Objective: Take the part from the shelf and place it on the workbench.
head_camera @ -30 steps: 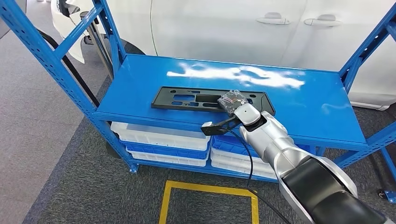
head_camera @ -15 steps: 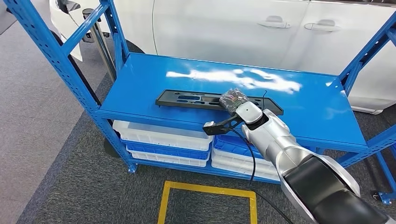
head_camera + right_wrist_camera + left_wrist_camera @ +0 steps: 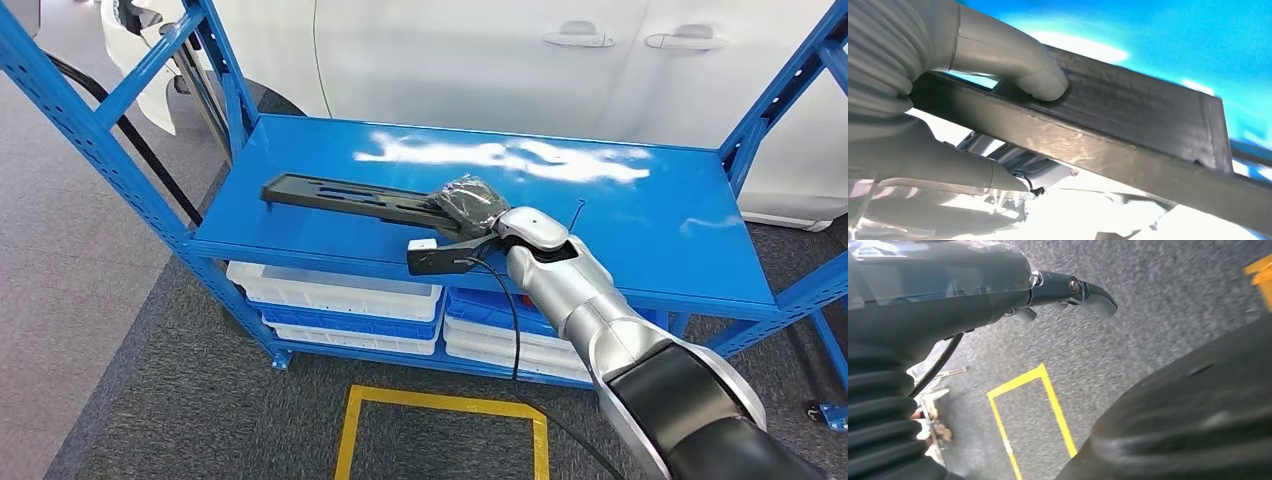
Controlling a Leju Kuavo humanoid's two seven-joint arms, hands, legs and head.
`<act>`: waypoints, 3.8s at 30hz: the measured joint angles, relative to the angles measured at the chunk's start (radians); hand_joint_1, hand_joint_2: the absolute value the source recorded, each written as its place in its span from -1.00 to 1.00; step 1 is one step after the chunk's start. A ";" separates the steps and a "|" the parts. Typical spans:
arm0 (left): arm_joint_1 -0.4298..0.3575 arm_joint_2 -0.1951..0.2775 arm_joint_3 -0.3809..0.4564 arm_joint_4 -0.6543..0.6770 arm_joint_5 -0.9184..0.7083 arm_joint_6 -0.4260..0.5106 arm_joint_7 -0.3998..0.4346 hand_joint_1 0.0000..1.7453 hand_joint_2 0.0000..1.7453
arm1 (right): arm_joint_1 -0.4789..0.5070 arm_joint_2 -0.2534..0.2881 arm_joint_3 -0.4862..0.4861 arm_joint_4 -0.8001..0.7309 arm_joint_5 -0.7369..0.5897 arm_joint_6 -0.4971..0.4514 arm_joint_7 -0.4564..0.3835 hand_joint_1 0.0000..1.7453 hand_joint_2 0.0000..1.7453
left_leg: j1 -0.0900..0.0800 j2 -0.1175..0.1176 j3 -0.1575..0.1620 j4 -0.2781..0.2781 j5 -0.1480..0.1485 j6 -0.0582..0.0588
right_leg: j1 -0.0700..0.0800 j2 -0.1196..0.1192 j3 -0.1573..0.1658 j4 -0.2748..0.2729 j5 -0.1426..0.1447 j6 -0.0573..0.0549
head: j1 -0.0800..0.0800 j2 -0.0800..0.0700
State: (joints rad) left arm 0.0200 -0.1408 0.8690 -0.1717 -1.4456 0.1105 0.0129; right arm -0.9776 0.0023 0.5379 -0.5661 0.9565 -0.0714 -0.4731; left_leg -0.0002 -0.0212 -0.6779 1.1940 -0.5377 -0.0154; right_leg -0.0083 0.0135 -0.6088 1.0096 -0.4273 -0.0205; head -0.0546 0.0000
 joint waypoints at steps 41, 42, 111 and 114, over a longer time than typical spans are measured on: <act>-0.045 -0.009 0.027 -0.001 0.017 0.009 -0.050 -1.00 1.00 | 0.670 -0.050 -0.061 -0.797 -1.104 0.509 -0.169 1.00 1.00 | 0.000 0.001 0.096 -0.171 0.087 0.027 | 0.015 -0.009 0.025 0.008 -0.027 0.017 | 0.000 0.000; -0.045 -0.010 0.028 -0.001 0.018 0.007 -0.048 -1.00 1.00 | 0.672 -0.051 -0.061 -0.796 -1.105 0.510 -0.164 1.00 1.00 | 0.001 0.000 0.096 -0.175 0.090 0.032 | 0.015 -0.008 0.025 0.011 -0.030 0.023 | 0.000 0.000; -0.048 -0.021 0.062 -0.001 0.046 -0.004 0.017 -1.00 1.00 | 0.704 -0.012 -0.161 -0.802 -1.124 0.467 -0.114 1.00 1.00 | -0.001 0.014 0.068 -0.181 0.120 0.055 | -0.004 -0.006 -0.092 0.281 -0.122 0.062 | 0.000 0.000; -0.049 -0.025 0.063 -0.001 0.045 -0.003 0.015 -1.00 1.00 | 0.702 -0.012 -0.164 -0.805 -1.124 0.467 -0.114 1.00 1.00 | -0.003 0.013 0.038 -0.177 0.147 0.049 | 0.004 -0.006 0.071 0.084 -0.086 0.040 | 0.000 0.000</act>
State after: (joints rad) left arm -0.0290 -0.1661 0.9316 -0.1728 -1.4008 0.1072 0.0283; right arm -0.2758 -0.0092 0.3743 -1.3706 -0.1678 0.3961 -0.5873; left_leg -0.0037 -0.0080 -0.6403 1.0173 -0.3912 0.0332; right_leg -0.0045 0.0074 -0.5382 1.0938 -0.5134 0.0196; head -0.0546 0.0000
